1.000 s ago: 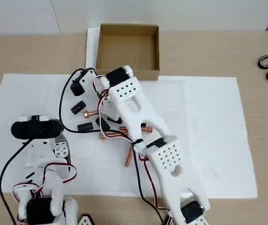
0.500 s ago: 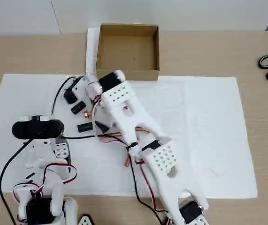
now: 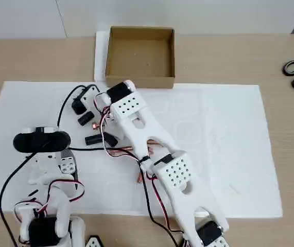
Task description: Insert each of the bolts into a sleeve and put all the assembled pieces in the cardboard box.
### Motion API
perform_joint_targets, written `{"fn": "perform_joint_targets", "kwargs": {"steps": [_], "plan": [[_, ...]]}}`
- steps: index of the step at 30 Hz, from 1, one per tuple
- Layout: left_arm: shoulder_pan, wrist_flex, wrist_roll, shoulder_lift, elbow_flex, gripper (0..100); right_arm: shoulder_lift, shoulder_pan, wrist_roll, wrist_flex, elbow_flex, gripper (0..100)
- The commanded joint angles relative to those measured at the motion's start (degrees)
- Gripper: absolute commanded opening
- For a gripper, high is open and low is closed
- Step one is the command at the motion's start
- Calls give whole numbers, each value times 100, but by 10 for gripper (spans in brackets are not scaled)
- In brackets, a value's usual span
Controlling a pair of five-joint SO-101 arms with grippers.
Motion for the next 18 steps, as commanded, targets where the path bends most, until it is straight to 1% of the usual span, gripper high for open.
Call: {"fn": "perform_joint_targets", "kwargs": {"steps": [1, 2, 4, 6, 7, 9, 11, 13, 16, 18], "plan": [[9, 0, 0, 0, -84, 8, 127, 110, -62, 110, 105, 21], [9, 44, 0, 0, -154, 8, 13, 224, -62, 127, 105, 5], [9, 211, 0, 9, -400, 8, -312, 479, -88, 224, 105, 4], [18, 264, 0, 26, -629, 8, -752, 743, -316, 251, 141, 2], [18, 264, -53, 105, -752, 8, -1007, 866, -457, 268, 141, 2], [88, 281, -422, 554, -998, 8, -1552, 1059, -695, 277, 149, 2], [237, 290, -862, 1327, -1376, 8, -2105, 1209, -879, 277, 211, 2], [369, 378, -1116, 2365, -1982, 8, -2659, 1341, -967, 277, 440, 2], [527, 615, -1143, 4167, -3301, 8, -3521, 1464, -967, 277, 1029, 3], [633, 914, -1143, 5407, -4321, 8, -4110, 1516, -1064, 268, 1486, 3]]}}
